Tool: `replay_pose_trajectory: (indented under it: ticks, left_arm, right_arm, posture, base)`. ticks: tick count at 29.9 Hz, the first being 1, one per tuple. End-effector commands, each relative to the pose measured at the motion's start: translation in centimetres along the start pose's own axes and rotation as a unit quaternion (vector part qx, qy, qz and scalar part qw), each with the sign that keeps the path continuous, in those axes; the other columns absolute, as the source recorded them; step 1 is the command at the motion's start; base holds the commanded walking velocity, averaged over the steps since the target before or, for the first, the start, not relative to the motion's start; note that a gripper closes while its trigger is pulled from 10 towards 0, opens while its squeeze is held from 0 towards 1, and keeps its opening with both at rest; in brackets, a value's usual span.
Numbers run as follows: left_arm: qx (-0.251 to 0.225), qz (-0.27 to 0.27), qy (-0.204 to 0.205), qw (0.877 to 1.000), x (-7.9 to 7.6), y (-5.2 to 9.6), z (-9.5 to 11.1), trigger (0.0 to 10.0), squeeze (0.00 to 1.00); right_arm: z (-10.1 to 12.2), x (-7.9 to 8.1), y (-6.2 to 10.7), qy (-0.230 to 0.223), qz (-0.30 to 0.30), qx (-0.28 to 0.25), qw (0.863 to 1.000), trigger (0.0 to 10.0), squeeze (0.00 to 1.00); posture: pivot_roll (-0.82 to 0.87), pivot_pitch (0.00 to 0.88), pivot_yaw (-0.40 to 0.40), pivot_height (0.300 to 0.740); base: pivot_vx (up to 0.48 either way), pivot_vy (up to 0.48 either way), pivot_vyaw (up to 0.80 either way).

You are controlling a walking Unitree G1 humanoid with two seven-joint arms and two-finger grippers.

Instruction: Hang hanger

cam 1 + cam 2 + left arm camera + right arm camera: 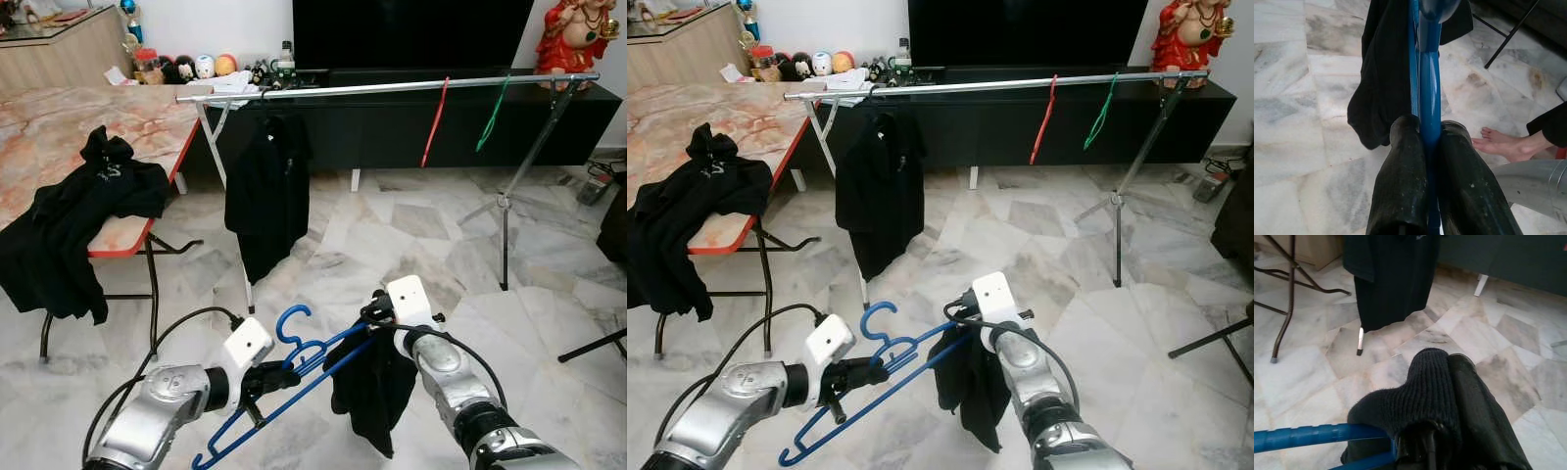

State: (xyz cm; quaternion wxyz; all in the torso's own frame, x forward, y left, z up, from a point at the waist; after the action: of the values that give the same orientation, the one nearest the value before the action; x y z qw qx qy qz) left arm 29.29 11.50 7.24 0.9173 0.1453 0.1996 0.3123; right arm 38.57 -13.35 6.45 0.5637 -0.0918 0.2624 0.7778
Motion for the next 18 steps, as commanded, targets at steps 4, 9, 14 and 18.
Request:
replay_pose_trajectory:
  ticks: [4, 9, 14, 18]
  left_arm:
    - [-0.007, 0.038, -0.014, 0.999, 0.8, -0.3, 0.5, 10.0, 0.0]
    - [-0.007, 0.063, -0.011, 0.998, 1.2, -1.1, 0.4, 10.0, 0.0]
    - [0.002, 0.092, -0.019, 0.996, 1.7, -1.4, 0.0, 10.0, 0.0]
    - [0.013, 0.119, -0.023, 0.993, 2.3, -1.7, -0.4, 10.0, 0.0]
  right_arm:
    - [2.3, 0.3, -0.5, -0.02, 0.018, -0.04, 0.999, 10.0, 0.0]
    - [3.5, 1.3, -0.6, -0.111, 0.048, -0.067, 0.99, 10.0, 0.0]
    - [3.8, 2.1, -0.5, -0.126, 0.064, -0.074, 0.987, 10.0, 0.0]
    - [3.2, 2.7, -0.3, -0.156, 0.067, -0.063, 0.983, 10.0, 0.0]
  posture:
    - [0.11, 0.051, 0.019, 0.74]
    - [0.11, 0.068, 0.019, 0.74]
    - [0.1, 0.077, 0.022, 0.74]
    - [0.1, 0.07, 0.022, 0.74]
  base:
    - [0.0, 0.0, 0.0]
    - [0.0, 0.0, 0.0]
    - [0.0, 0.0, 0.0]
    - [0.0, 0.0, 0.0]
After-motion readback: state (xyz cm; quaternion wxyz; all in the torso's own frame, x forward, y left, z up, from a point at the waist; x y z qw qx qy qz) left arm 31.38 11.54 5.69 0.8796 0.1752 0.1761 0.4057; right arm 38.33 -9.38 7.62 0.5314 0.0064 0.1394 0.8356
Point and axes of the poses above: a point about 5 cm out from each wrist's last joint towards the gripper, its own y axis pointing back from the gripper into the wrist, its own z axis along the axis of the wrist's last joint, x = y × z, the point moved 3 cm from there along -y, pointing out of the wrist towards the gripper, and after that the axes turned 13 degrees about y, right-handed, at the moved point
